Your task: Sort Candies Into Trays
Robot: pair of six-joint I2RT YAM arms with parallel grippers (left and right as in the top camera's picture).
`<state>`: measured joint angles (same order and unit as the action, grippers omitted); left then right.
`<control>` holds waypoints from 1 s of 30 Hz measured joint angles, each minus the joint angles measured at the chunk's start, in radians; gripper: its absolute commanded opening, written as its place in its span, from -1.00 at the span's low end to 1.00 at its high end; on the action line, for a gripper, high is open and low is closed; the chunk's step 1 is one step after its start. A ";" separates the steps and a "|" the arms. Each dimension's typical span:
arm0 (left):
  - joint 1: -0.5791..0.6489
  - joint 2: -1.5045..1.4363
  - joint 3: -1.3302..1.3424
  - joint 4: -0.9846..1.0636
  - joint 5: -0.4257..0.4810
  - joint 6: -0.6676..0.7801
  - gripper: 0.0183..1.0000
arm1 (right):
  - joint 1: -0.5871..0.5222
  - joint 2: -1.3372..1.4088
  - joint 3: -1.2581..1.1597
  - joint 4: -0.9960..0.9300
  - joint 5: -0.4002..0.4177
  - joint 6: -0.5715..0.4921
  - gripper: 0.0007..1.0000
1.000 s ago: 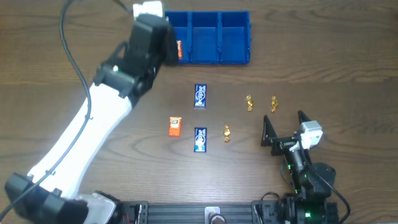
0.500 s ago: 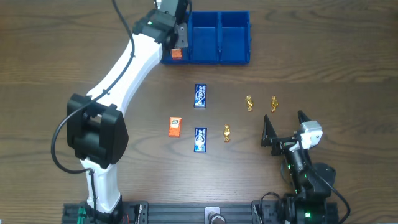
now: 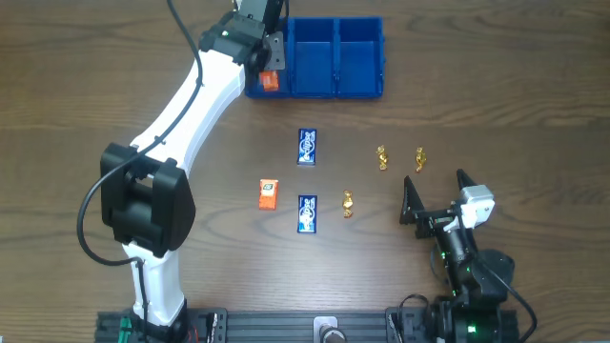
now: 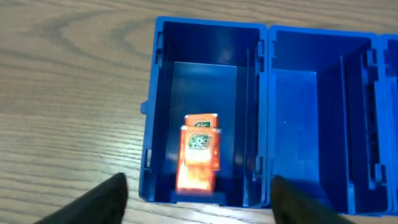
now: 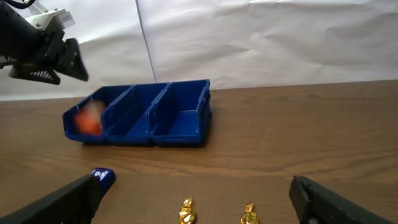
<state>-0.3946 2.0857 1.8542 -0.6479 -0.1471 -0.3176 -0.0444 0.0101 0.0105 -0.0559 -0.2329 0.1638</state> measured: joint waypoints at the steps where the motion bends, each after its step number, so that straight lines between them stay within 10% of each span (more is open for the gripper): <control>1: 0.000 0.000 0.000 -0.003 0.003 -0.005 0.76 | 0.000 0.000 0.000 0.000 0.000 0.000 1.00; 14: -0.303 -0.794 -0.413 -0.030 -0.066 -0.084 0.93 | 0.000 -0.001 0.000 0.000 0.001 0.000 1.00; 22: -0.303 -0.795 -1.110 0.224 0.025 -0.194 0.91 | 0.000 -0.002 0.000 0.000 0.000 0.000 1.00; 30: -0.312 -0.735 -1.227 0.390 0.037 -0.240 0.89 | 0.000 -0.002 0.000 0.000 0.000 0.000 1.00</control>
<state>-0.7063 1.3502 0.6270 -0.2581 -0.1104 -0.5579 -0.0444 0.0082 0.0105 -0.0559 -0.2329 0.1638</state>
